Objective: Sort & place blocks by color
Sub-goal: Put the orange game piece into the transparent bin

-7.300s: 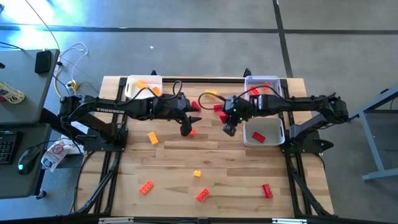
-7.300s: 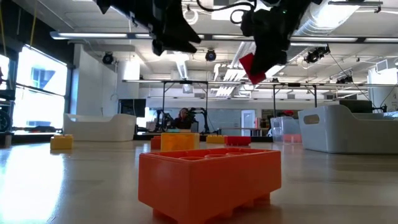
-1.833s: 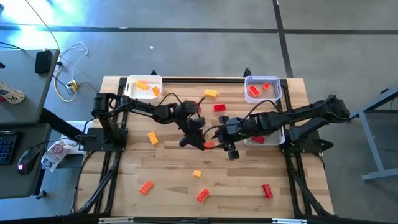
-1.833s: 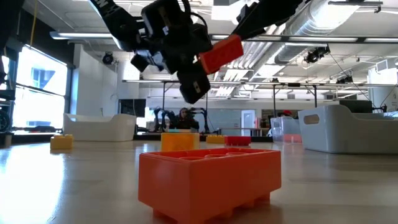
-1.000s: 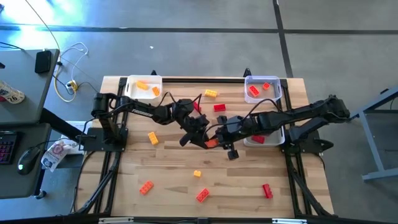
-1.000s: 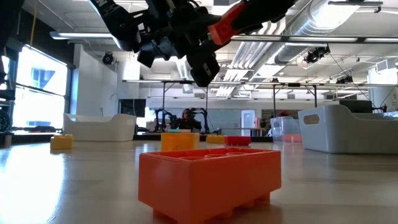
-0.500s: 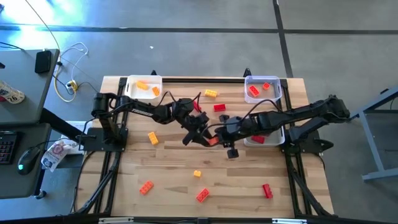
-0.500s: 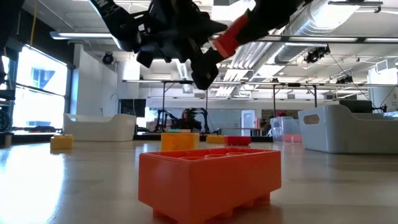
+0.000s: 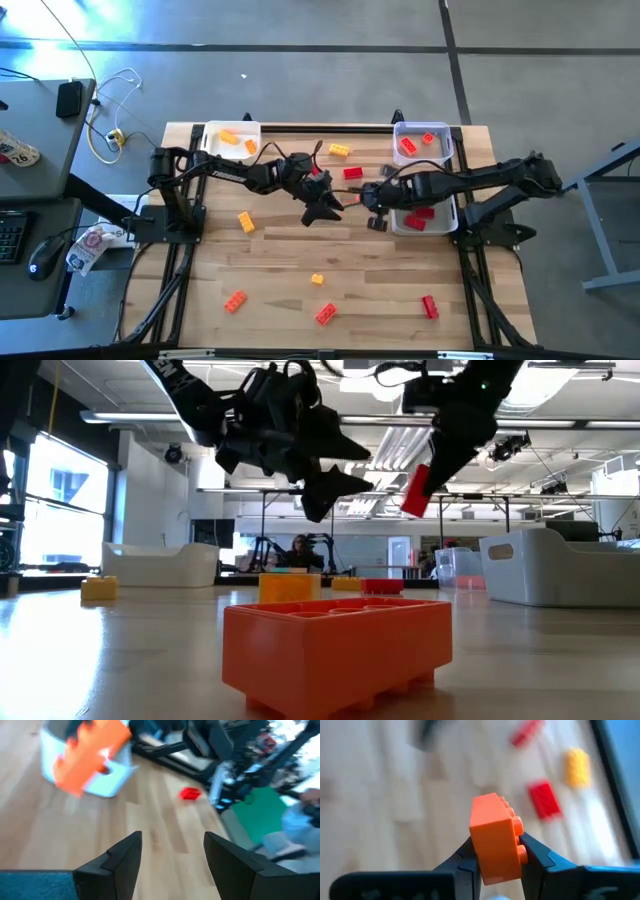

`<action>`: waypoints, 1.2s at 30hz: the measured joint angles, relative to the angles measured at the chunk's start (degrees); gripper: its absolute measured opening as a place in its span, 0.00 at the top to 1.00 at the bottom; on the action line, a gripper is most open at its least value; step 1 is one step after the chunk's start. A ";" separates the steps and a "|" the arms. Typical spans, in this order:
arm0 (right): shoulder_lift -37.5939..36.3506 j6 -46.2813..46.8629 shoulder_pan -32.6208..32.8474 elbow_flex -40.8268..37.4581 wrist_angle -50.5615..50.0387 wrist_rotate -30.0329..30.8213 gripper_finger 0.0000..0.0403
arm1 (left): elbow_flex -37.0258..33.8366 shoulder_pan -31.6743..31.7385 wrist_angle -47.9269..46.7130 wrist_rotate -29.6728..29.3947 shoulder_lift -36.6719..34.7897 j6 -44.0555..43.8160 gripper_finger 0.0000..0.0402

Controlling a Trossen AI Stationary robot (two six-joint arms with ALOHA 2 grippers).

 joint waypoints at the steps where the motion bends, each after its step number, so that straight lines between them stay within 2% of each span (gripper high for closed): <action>1: 0.00 1.39 -0.73 0.00 -1.28 1.43 0.82 | 0.00 0.00 -0.81 -1.34 0.00 0.26 0.50; 7: 0.00 6.75 -5.50 0.00 -6.85 5.57 0.81 | 0.00 0.00 -4.59 -8.47 0.00 2.82 0.50; 17: 0.00 11.50 -14.14 0.00 -8.76 9.78 0.82 | 0.00 -0.04 -10.93 -20.38 0.00 3.77 0.50; 24: 0.00 16.78 -22.09 0.00 -11.81 12.80 0.82 | 0.00 -0.68 -17.22 -26.57 0.00 3.94 0.50; 29: -0.02 16.81 -28.44 0.00 -11.98 11.48 0.82 | 0.00 -2.35 -21.13 -32.16 -0.16 5.26 0.50; 36: -0.02 16.40 -38.31 -0.28 -11.58 3.47 0.82 | 0.05 -5.19 -25.91 -39.09 -1.95 6.13 0.50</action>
